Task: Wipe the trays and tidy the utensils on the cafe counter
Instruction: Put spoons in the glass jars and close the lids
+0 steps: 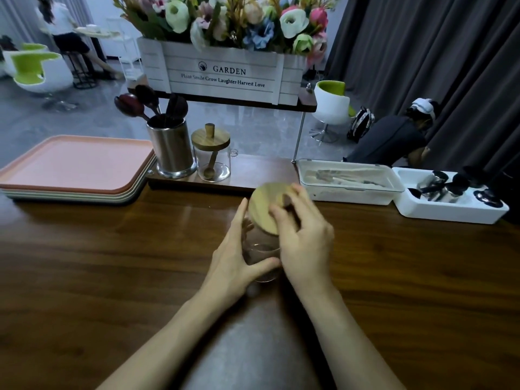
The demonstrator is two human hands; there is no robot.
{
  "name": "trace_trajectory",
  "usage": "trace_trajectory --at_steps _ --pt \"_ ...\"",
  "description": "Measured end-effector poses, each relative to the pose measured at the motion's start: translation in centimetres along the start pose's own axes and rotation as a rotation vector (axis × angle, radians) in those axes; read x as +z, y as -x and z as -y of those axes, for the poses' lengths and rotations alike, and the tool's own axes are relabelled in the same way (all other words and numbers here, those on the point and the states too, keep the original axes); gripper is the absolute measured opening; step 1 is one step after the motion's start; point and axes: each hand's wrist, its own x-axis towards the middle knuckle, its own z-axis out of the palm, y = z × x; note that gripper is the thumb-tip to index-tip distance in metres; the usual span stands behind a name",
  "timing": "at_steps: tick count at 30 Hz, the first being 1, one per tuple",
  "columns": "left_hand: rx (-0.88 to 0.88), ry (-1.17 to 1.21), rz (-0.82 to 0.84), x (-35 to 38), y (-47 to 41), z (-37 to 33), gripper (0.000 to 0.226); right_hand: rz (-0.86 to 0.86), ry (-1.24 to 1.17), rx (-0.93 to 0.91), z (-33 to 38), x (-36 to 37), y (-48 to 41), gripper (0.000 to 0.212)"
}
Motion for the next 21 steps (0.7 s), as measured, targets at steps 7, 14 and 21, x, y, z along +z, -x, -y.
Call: trace_trajectory --at_steps 7,14,21 --pt "0.044 -0.02 0.013 -0.1 0.5 0.5 0.097 0.018 0.054 0.172 -4.1 -3.8 -6.0 0.02" --pt "0.068 -0.05 -0.001 -0.8 1.3 1.2 0.089 0.244 0.23 0.386 -10.0 0.1 1.4 0.019" --pt "0.064 -0.054 0.004 -0.8 1.3 1.2 0.087 0.422 0.318 0.35 -11.0 1.1 1.3 0.036"
